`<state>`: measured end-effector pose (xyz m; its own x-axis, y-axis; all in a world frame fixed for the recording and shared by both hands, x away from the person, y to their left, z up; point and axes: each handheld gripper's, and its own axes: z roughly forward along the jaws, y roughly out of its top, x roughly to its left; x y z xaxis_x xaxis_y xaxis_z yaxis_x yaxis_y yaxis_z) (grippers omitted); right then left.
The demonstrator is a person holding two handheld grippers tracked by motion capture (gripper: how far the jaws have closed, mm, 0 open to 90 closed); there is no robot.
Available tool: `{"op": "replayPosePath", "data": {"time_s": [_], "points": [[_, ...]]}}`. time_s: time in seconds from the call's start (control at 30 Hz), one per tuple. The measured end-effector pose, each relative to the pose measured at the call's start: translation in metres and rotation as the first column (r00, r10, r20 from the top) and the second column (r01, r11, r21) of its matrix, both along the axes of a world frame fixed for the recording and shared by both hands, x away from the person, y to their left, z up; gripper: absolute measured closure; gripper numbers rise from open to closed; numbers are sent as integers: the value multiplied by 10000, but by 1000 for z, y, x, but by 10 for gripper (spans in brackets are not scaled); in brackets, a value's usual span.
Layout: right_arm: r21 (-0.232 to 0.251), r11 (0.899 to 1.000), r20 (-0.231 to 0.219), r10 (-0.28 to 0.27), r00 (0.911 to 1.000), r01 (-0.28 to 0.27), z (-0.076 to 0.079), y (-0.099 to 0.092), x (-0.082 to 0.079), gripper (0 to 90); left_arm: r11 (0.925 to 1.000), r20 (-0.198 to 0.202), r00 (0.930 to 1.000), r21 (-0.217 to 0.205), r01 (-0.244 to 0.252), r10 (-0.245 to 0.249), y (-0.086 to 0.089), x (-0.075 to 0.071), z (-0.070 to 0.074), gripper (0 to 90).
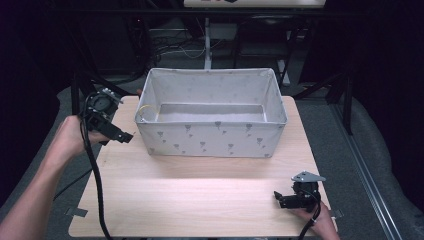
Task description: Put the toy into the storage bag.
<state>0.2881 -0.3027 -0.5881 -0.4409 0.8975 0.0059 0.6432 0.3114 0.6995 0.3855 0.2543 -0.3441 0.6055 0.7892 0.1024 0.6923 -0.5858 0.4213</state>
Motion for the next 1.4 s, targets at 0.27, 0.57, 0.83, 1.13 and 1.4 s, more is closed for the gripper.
{"op": "replayPosePath", "data": {"time_s": [0.27,0.57,0.83,1.13,1.4], "points": [[24,10000,2,-22,10000,22,0,0,0,0,9998,-298,9995,-139,-126,122,8,-18,-40,1],[20,10000,-1,-21,10000,21,0,0,0,0,9988,-176,9993,-362,-326,320,10,-35,-82,1],[25,10000,3,-21,10000,21,0,0,0,0,9962,-363,9979,-663,-567,543,10,-47,-126,1],[-9,10000,-15,-3,10000,3,0,0,0,0,9865,-445,9940,-1254,-1050,1002,9,-60,-172,1],[25,10000,13,-23,10000,23,0,0,0,0,9825,-688,9903,-1344,-1291,1207,12,-68,-195,2]]}}
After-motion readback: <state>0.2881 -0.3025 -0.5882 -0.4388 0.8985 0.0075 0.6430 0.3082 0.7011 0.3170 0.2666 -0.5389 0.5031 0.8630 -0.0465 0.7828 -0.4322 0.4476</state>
